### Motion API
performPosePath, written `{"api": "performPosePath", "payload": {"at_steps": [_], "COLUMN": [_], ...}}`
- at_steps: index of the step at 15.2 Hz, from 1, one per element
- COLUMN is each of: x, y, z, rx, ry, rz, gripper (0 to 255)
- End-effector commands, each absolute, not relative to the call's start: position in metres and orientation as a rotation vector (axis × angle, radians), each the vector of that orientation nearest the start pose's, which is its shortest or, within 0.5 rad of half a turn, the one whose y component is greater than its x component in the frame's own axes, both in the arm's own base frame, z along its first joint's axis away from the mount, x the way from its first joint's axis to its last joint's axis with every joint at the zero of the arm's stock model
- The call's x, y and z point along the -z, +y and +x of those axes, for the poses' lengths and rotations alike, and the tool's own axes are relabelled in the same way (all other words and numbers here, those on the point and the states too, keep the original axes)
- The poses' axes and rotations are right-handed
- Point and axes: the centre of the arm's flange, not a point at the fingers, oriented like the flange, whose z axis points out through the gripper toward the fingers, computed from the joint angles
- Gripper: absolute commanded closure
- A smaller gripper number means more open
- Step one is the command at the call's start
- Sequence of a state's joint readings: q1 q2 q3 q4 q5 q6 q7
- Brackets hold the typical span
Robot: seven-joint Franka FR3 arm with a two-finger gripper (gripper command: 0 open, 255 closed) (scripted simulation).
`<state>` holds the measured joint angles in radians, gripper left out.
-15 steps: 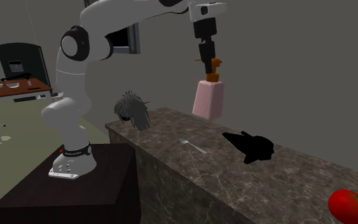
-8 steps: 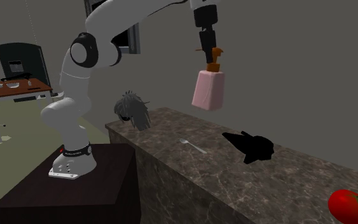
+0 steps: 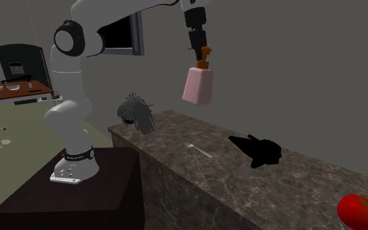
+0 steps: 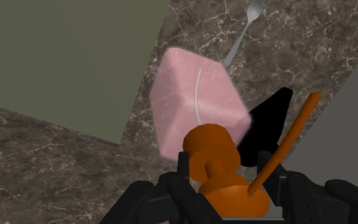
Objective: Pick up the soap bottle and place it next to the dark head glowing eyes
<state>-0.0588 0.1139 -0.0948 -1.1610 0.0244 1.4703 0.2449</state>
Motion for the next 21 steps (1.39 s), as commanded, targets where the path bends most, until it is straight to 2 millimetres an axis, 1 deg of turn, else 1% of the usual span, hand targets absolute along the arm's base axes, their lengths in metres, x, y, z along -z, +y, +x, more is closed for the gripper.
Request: {"api": "performPosePath", "payload": {"at_steps": [1,21], "x": [-0.738,-0.738], "y": [-0.058,0.171], "z": [0.547,0.415], "rx": [0.304,0.304], "ry": [0.605,0.605], "rz": [-3.046,-3.046], "gripper": [255,255]}}
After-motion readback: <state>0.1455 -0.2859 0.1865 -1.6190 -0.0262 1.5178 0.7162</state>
